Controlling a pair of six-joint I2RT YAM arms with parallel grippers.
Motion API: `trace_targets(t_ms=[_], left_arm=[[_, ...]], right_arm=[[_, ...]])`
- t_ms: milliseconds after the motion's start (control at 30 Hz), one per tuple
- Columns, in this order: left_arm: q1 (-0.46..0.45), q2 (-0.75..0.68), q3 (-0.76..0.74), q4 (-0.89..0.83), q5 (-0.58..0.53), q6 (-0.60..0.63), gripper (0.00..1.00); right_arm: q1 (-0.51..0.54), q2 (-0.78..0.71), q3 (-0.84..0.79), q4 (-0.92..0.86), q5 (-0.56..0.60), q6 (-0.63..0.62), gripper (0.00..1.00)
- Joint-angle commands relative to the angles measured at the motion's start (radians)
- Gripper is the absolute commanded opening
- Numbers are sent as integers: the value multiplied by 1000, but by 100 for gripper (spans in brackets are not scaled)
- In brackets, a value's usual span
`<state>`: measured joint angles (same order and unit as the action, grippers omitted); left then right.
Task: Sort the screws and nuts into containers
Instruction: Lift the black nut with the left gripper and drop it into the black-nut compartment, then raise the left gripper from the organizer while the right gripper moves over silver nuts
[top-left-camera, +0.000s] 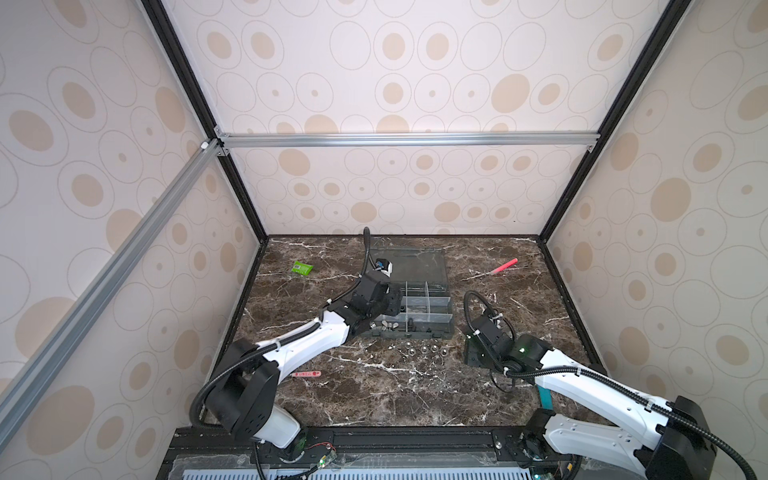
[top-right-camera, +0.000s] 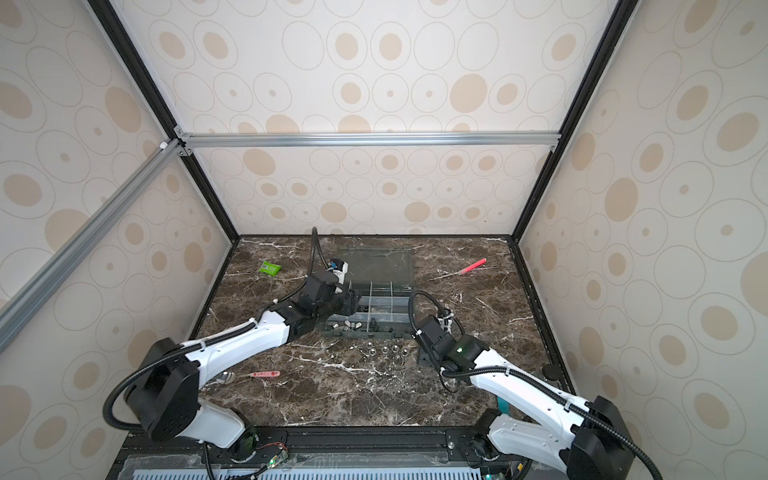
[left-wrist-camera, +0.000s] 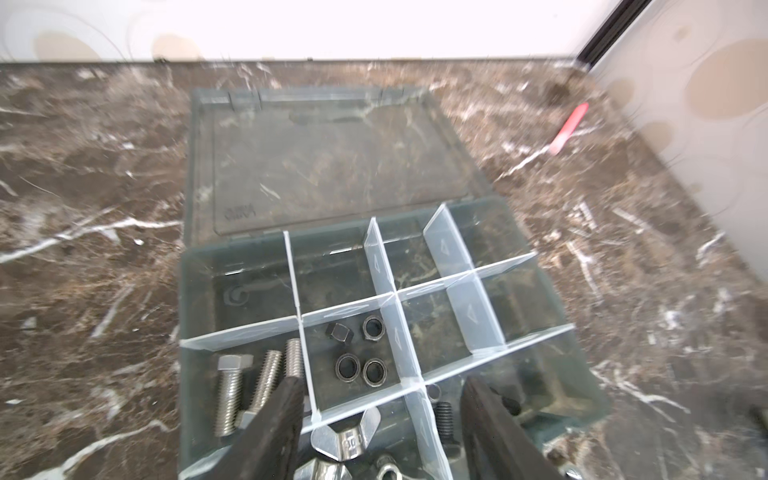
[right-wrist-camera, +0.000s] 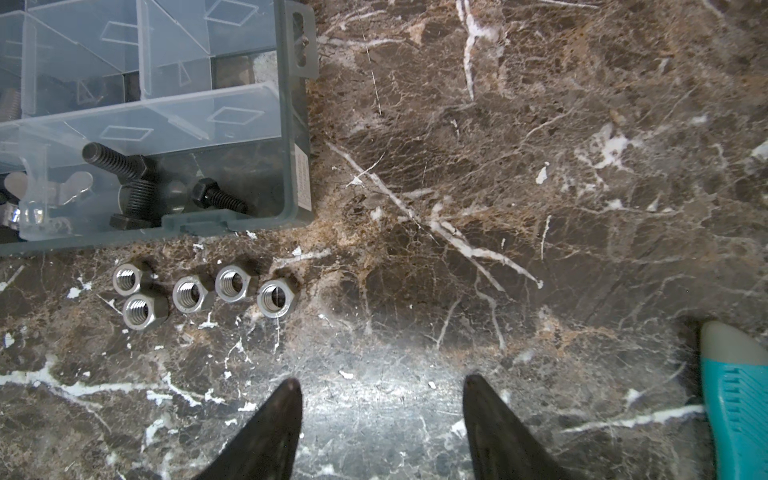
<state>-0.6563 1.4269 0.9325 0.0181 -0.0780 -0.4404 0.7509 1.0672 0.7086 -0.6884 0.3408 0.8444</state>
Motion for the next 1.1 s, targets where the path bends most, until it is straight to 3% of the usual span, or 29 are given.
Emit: trace_targets(t_ms=[0, 533, 1067], left_arm=[[8, -94, -71, 95, -33, 8, 62], [13, -619, -469, 284, -100, -16, 71], [13, -842, -584, 178, -145, -74, 74]], right_arm=[[-4, 14, 19, -10, 12, -1, 65], [-4, 113, 28, 70, -63, -14, 65], [-4, 302, 76, 158, -108, -35, 65]])
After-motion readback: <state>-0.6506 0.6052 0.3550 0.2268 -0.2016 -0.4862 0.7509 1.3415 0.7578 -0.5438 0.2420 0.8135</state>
